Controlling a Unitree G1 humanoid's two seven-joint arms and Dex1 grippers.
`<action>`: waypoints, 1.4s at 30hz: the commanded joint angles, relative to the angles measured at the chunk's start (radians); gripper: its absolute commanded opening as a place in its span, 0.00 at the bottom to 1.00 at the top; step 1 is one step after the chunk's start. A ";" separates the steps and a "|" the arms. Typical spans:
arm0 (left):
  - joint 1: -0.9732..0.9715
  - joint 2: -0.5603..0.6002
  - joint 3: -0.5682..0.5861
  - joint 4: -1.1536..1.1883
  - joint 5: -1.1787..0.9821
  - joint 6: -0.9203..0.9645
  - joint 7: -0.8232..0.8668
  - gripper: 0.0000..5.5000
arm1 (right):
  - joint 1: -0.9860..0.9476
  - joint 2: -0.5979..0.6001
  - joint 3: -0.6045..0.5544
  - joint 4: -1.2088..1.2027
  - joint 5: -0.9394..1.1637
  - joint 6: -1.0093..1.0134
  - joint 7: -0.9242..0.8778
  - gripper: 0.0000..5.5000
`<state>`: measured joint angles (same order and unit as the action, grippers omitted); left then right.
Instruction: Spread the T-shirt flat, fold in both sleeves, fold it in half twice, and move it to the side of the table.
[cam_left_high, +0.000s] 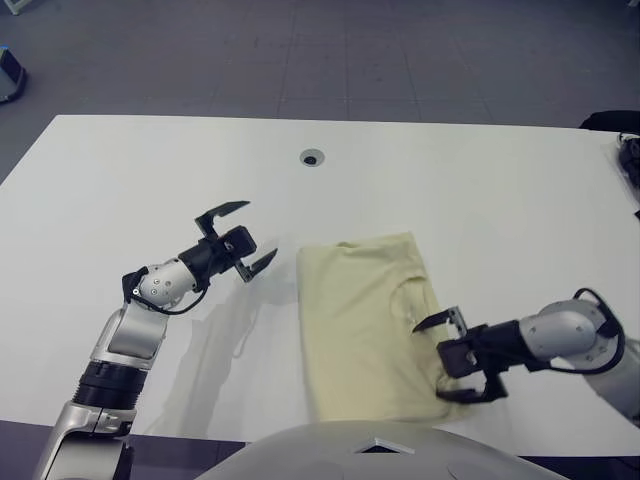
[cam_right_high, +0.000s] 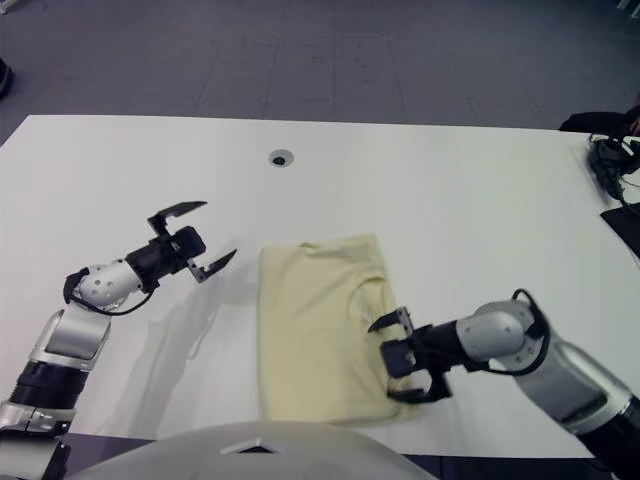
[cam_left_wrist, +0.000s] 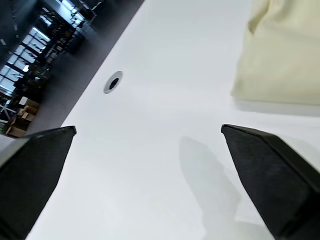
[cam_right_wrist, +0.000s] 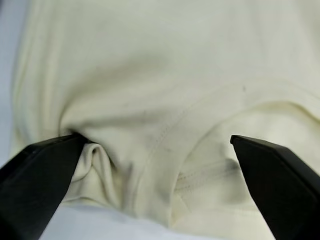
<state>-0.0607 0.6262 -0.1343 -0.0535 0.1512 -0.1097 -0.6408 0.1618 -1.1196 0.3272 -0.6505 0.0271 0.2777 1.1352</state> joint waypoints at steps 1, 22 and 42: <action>0.006 0.022 -0.036 -0.001 0.026 -0.021 -0.029 0.98 | -0.043 0.107 -0.012 -0.147 0.089 0.174 -0.066 0.98; -0.031 -0.051 -0.206 0.058 0.154 -0.067 0.021 0.98 | -0.207 0.186 -0.015 0.132 -0.116 0.078 -0.280 0.98; -0.104 -0.035 0.012 -0.051 0.164 0.075 0.194 0.98 | -0.340 0.354 -0.042 0.417 -0.128 -0.003 -0.279 0.98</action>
<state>-0.1735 0.6309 -0.1178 -0.0352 0.3499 -0.0320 -0.4440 -0.1763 -0.7511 0.2855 -0.2208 -0.0965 0.2709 0.8366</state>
